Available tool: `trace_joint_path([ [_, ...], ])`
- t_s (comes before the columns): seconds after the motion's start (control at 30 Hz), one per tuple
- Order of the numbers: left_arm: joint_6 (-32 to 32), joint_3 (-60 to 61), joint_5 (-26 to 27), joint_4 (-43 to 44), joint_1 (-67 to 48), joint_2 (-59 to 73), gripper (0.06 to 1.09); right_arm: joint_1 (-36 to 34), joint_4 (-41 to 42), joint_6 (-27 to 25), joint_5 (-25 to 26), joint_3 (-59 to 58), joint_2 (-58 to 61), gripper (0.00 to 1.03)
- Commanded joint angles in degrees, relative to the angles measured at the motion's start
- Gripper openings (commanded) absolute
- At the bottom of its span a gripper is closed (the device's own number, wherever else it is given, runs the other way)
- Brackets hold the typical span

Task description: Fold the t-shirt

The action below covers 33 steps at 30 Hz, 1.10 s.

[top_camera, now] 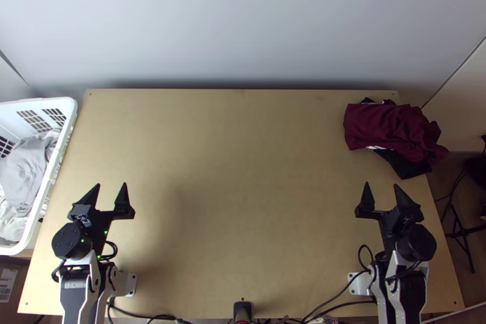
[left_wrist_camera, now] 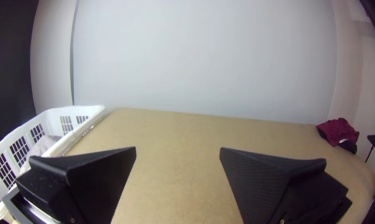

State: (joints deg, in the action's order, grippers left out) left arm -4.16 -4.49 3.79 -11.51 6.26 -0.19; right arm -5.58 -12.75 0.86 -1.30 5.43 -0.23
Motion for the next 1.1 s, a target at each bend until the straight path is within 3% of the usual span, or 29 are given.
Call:
trace_joint_path([
  [0.0, 1.4, 0.0, -0.3, 1.4, -0.3, 0.0, 1.04, 0.0, 1.0, -1.4, 0.2, 0.0, 0.1, 0.98],
  [0.3, 2.8, -2.9, -0.2, 5.2, -0.7, 2.6, 1.04, 1.1, 3.4, -1.0, 0.2, 1.6, 0.5, 0.98],
  [0.37, 6.1, -6.2, -0.2, 4.5, -1.8, 6.1, 0.99, 2.0, 4.0, -1.0, 0.2, 4.1, 2.6, 0.98],
  [0.43, 7.5, -8.9, -0.2, 5.9, -1.3, 10.4, 0.96, 2.6, 4.0, -1.0, 0.2, 7.9, 7.5, 0.98],
  [0.57, 8.1, -17.2, -0.1, 4.2, 0.5, 19.5, 1.02, 2.2, 0.8, -1.0, 0.3, 15.9, 14.1, 0.98],
  [0.7, 6.0, -26.1, -0.1, 1.4, 0.9, 25.9, 1.03, 2.6, -0.1, -0.8, 0.2, 24.9, 20.1, 0.98],
  [1.07, 0.7, -52.4, -0.1, -6.1, 1.1, 46.4, 1.02, 7.0, -3.9, -0.3, 0.8, 53.4, 50.2, 0.98],
])
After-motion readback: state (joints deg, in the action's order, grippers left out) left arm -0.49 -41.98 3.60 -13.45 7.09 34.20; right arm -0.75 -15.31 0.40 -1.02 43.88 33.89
